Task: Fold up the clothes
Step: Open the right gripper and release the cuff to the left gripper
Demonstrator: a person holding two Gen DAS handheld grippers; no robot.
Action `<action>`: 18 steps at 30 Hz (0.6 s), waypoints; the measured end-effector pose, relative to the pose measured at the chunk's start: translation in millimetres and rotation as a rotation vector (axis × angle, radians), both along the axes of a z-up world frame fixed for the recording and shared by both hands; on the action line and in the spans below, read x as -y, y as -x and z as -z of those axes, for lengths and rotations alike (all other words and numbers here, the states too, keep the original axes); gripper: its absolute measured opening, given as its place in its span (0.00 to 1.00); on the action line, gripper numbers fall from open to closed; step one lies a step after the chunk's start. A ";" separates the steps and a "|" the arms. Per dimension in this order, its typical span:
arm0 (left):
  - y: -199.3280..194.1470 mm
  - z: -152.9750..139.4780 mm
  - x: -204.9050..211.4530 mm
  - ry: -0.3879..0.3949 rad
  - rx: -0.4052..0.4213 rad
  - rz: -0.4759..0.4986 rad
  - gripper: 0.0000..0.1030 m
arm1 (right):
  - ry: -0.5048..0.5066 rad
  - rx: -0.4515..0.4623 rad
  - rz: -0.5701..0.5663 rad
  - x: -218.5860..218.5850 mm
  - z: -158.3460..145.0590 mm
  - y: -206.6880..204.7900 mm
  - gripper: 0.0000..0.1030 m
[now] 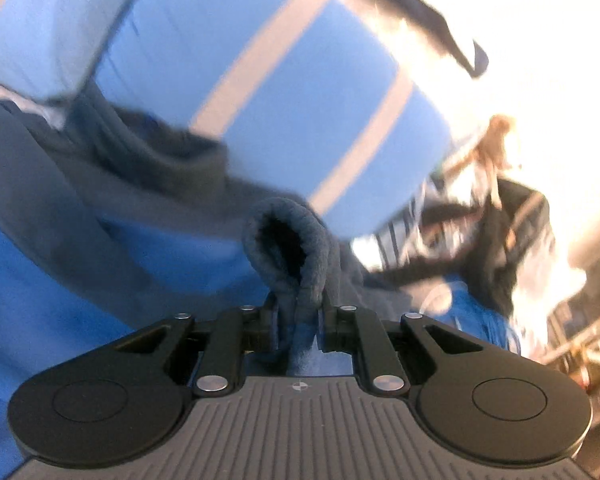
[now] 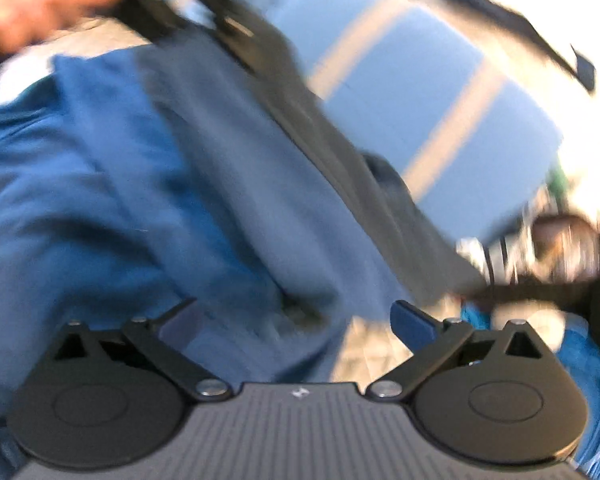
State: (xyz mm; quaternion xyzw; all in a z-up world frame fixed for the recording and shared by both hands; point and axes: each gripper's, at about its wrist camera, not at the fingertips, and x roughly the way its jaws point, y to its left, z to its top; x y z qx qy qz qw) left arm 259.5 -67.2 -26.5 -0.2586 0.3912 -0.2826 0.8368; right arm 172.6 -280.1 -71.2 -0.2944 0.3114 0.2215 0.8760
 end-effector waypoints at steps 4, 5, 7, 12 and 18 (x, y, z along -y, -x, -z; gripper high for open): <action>-4.7 -13.1 -22.5 0.059 0.012 -0.062 0.12 | -0.100 -0.076 0.184 32.4 3.3 -1.5 1.00; -4.5 -16.9 -27.7 0.068 0.021 -0.076 0.12 | -0.143 -0.097 0.222 35.9 6.2 -7.9 1.00; -4.1 -22.5 -34.1 0.086 0.039 -0.087 0.12 | -0.244 -0.132 0.247 48.5 -1.1 -16.9 1.00; -6.6 -19.2 -30.6 0.116 0.012 -0.064 0.12 | -0.326 -0.078 0.261 44.6 -18.8 -15.4 1.00; -8.1 -15.4 -23.4 0.232 0.002 0.010 0.12 | -0.322 -0.002 0.087 16.7 -37.7 -2.3 1.00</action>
